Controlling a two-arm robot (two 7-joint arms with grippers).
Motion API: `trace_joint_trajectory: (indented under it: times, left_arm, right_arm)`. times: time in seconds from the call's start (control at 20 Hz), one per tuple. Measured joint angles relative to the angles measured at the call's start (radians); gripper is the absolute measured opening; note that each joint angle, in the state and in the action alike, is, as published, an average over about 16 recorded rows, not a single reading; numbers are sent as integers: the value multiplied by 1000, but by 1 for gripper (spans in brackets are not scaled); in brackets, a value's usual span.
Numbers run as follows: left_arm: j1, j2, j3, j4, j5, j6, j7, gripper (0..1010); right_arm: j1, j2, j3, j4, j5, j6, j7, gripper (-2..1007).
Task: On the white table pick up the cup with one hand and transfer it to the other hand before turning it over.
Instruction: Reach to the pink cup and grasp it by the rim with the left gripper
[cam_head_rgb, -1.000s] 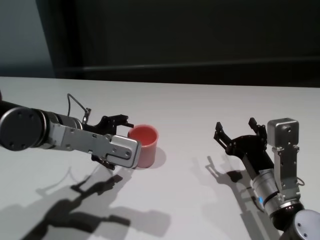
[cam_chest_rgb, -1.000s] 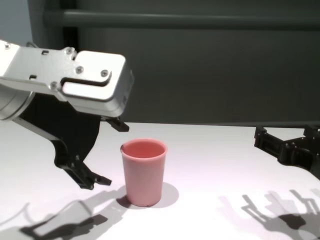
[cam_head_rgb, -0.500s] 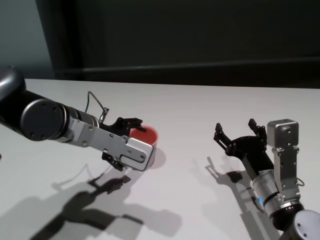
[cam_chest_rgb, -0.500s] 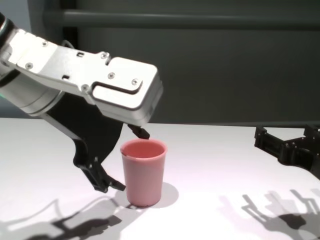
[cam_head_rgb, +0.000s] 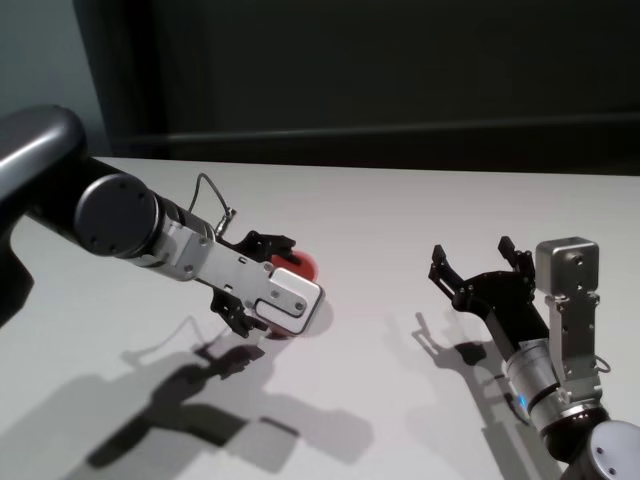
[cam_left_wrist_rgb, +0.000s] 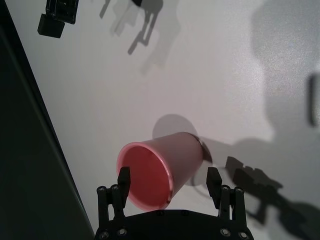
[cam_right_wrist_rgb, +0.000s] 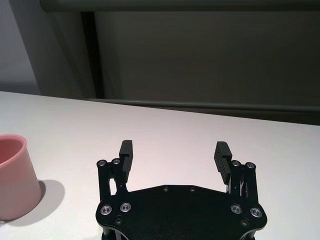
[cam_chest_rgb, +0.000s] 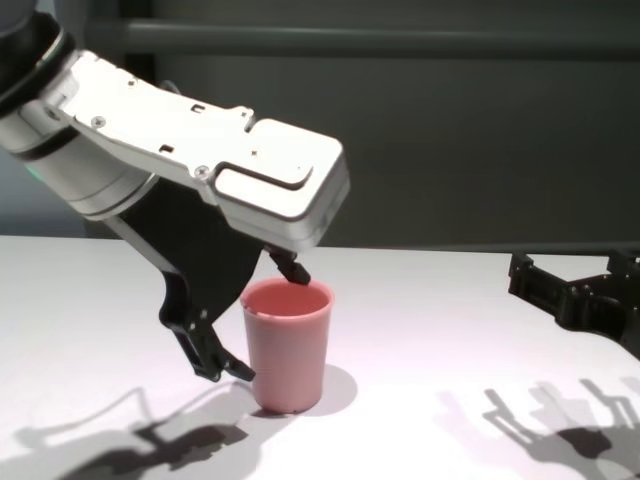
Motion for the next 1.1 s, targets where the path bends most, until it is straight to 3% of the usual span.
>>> trace_joint_trajectory:
  times: [0.5, 1.1]
  left_arm:
    - [-47, -19, 41, 60, 2, -12, -27, 1001]
    - [-61, -19, 77, 84, -21, -20, -27, 967]
  right_arm:
    - [0, 0, 0, 0, 0, 0, 0, 1002]
    - [0, 0, 0, 0, 0, 0, 0, 1002]
